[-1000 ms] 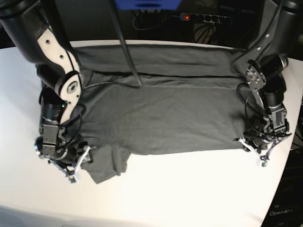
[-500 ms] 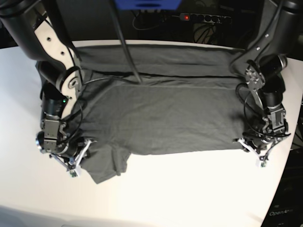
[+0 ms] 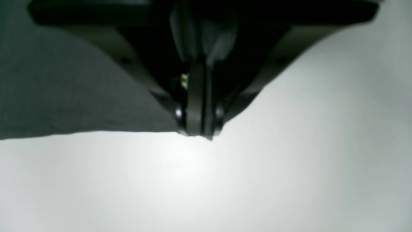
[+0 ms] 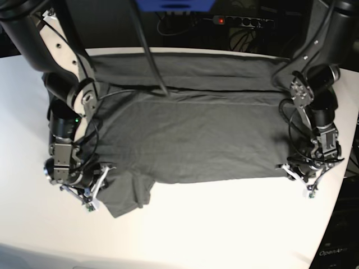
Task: Fold the T-shirt properly
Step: 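Position both grippers at the hem corners and close on the fabric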
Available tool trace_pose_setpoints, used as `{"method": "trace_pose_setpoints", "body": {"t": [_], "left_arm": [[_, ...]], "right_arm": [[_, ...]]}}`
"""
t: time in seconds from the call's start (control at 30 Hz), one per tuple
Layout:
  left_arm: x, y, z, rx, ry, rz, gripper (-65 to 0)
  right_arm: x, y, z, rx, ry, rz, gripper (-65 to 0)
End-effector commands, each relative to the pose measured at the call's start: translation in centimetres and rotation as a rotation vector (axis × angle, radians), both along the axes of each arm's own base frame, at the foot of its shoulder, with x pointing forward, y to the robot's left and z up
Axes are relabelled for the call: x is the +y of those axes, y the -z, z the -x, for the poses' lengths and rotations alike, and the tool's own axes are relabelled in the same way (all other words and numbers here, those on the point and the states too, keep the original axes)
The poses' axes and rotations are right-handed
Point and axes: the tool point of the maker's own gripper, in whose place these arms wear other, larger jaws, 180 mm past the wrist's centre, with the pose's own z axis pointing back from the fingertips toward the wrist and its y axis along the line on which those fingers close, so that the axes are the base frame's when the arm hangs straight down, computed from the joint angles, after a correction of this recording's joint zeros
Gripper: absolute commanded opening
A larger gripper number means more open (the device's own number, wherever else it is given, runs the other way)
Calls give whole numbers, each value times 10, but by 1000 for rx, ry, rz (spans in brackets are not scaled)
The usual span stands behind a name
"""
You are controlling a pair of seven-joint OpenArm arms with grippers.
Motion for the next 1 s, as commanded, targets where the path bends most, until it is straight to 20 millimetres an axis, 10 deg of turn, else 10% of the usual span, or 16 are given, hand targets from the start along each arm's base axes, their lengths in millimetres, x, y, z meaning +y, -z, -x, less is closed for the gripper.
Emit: {"method": "trace_pose_setpoints", "body": {"t": [0.0, 0.37, 0.63, 0.97], "left_arm": [[-4, 7, 7, 62, 27, -12, -625], [-4, 8, 7, 63, 27, -12, -625], [-14, 14, 10, 71, 37, 0, -625], [-16, 15, 11, 72, 39, 3, -625]], "right_arm": [[-4, -28, -23, -79, 6, -1, -530], [-18, -48, -37, -111, -18, 62, -527], [-14, -54, -42, -161, -33, 45, -306], [-9, -60, -46, -211, -40, 16, -286]]}}
